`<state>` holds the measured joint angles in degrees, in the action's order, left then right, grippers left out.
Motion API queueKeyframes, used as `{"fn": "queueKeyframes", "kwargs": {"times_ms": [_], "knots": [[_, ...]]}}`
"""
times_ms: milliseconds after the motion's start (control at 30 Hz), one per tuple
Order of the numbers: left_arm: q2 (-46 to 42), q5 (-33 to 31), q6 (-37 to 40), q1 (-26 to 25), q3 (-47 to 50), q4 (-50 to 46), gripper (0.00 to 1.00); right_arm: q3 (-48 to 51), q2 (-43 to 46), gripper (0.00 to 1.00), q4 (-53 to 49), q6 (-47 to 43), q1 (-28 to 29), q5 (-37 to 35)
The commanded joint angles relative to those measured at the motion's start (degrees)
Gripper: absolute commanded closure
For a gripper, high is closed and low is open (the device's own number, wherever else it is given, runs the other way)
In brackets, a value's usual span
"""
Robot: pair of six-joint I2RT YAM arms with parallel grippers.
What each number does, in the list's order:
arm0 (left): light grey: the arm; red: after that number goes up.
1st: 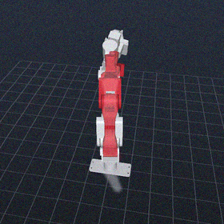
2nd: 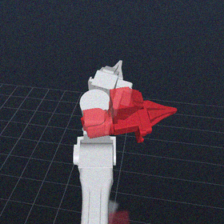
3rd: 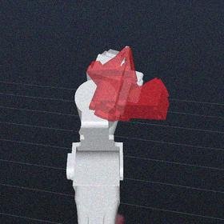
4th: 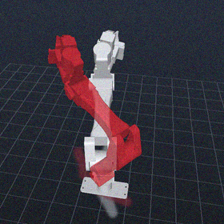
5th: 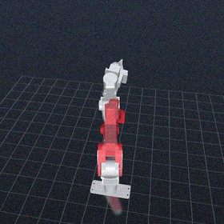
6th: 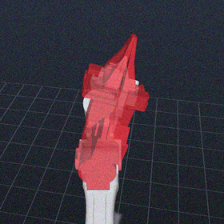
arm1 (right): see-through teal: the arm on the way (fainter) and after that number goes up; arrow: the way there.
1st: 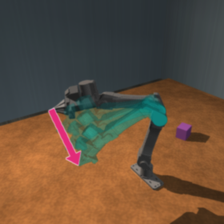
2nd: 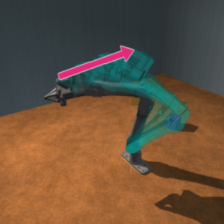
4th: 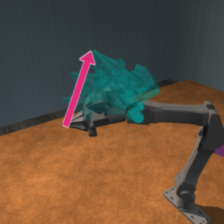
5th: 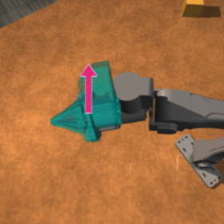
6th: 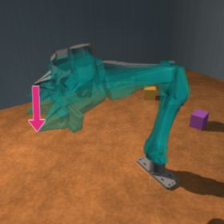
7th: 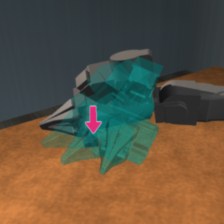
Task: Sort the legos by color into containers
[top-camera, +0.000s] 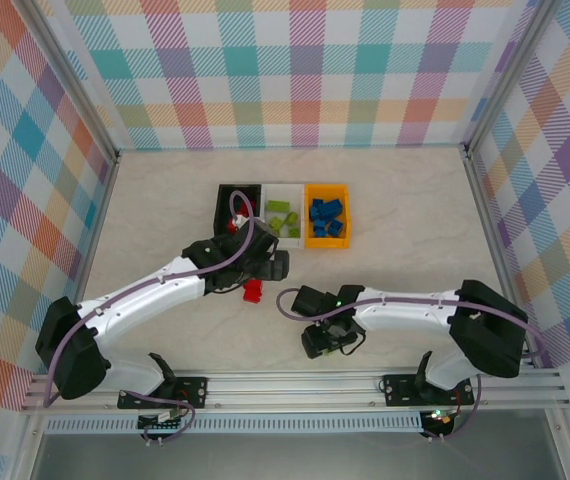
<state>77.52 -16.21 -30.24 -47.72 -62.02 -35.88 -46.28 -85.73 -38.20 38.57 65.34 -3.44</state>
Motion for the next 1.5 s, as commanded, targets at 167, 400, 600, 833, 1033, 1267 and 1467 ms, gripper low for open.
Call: {"fn": "queueKeyframes", "kwargs": {"times_ms": [167,400,600,833,1033,1267,1467], "knots": [[-0.2,-2.2,-0.1,-0.1,-0.1,-2.2,0.0,-0.2,-1.5,0.45,-4.2,-1.7,1.7,-2.5],[-0.6,-3.2,-0.2,-0.1,-0.6,-3.4,0.0,0.5,-0.8,0.64,-0.5,-1.6,1.9,-2.5],[-3.6,-5.7,-1.5,-0.1,0.3,-5.2,0.0,-1.5,2.8,0.7,-0.4,-3.7,0.4,-6.3],[-10.7,-6.5,-4.8,0.3,5.9,-5.9,0.0,-17.6,1.1,0.7,4.0,-17.9,-14.6,-4.4],[-12.2,-4.9,-6.3,0.4,9.6,-4.9,0.0,-38.0,-15.8,0.69,7.7,-21.4,-24.9,1.0],[-8.7,2.1,-5.7,0.9,12.7,-1.0,0.05,-60.0,-35.1,0.65,2.3,-22.1,-29.6,0.3],[-4.3,5.6,-5.5,0.8,14.1,1.9,0.11,-65.4,-37.7,0.31,0.9,-22.0,-31.3,0.8]]}}
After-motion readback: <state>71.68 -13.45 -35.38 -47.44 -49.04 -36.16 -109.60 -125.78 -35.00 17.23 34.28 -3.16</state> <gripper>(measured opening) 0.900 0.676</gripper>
